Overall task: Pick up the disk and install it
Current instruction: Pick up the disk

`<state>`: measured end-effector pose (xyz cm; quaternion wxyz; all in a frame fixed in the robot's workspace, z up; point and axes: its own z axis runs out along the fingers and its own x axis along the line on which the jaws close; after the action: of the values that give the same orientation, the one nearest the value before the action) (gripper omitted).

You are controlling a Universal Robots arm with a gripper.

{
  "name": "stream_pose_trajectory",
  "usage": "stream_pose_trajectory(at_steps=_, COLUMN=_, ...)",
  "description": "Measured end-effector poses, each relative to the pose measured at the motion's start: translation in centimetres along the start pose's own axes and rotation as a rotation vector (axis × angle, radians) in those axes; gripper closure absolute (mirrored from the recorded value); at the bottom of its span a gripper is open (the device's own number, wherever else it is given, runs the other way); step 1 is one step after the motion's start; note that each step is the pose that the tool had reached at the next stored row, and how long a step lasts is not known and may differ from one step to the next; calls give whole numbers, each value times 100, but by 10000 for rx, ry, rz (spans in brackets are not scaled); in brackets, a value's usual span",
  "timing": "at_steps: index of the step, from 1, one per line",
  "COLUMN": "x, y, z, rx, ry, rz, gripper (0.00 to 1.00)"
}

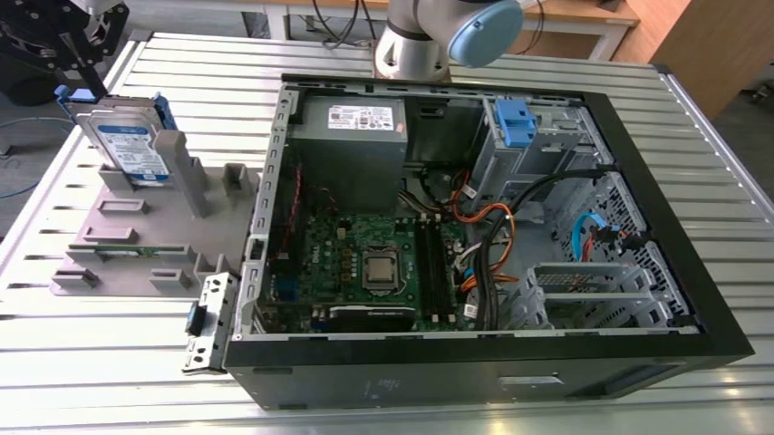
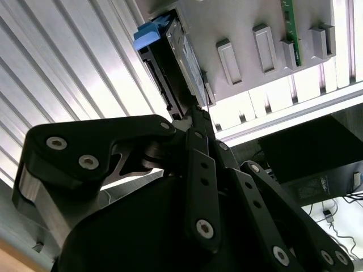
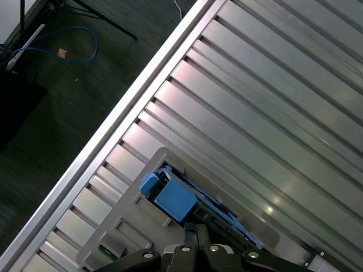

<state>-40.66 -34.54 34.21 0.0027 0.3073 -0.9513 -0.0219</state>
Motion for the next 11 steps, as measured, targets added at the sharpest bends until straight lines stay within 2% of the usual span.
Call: stream_pose_trajectory(at_steps=11, x=0, y=0, z=0, rx=-1, ry=4, rz=-86, gripper=89)
